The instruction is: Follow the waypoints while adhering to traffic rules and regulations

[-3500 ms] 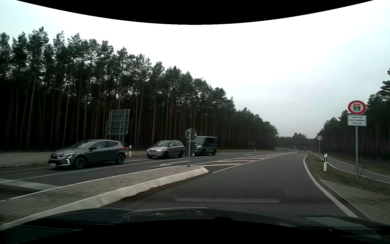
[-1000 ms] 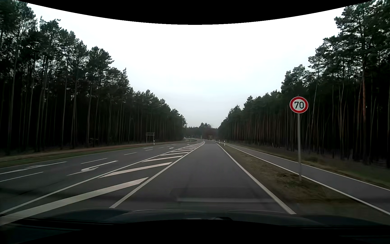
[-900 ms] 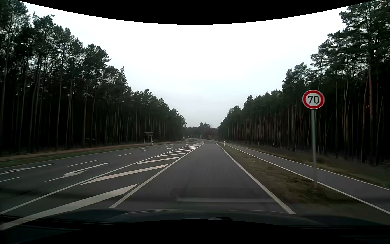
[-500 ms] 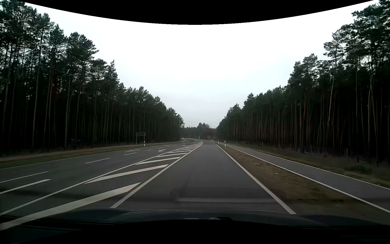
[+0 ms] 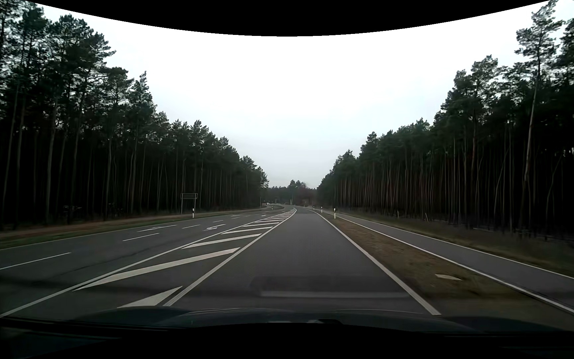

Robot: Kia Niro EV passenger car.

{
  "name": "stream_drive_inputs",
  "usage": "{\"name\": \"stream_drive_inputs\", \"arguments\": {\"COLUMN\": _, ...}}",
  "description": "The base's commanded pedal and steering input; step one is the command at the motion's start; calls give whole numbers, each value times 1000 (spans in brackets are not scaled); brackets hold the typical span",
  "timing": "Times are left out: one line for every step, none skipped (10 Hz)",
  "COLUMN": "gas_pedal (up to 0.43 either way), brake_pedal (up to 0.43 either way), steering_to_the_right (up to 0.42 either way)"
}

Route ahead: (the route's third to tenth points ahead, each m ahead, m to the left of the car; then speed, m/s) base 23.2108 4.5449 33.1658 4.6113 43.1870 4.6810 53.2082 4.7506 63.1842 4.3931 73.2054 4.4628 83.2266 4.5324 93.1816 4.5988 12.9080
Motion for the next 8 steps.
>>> {"name": "stream_drive_inputs", "arguments": {"gas_pedal": 469, "brake_pedal": 0, "steering_to_the_right": 8}}
{"name": "stream_drive_inputs", "arguments": {"gas_pedal": 469, "brake_pedal": 0, "steering_to_the_right": 7}}
{"name": "stream_drive_inputs", "arguments": {"gas_pedal": 469, "brake_pedal": 0, "steering_to_the_right": 6}}
{"name": "stream_drive_inputs", "arguments": {"gas_pedal": 469, "brake_pedal": 0, "steering_to_the_right": 6}}
{"name": "stream_drive_inputs", "arguments": {"gas_pedal": 469, "brake_pedal": 0, "steering_to_the_right": 5}}
{"name": "stream_drive_inputs", "arguments": {"gas_pedal": 469, "brake_pedal": 0, "steering_to_the_right": 4}}
{"name": "stream_drive_inputs", "arguments": {"gas_pedal": 469, "brake_pedal": 0, "steering_to_the_right": 3}}
{"name": "stream_drive_inputs", "arguments": {"gas_pedal": 469, "brake_pedal": 0, "steering_to_the_right": 3}}
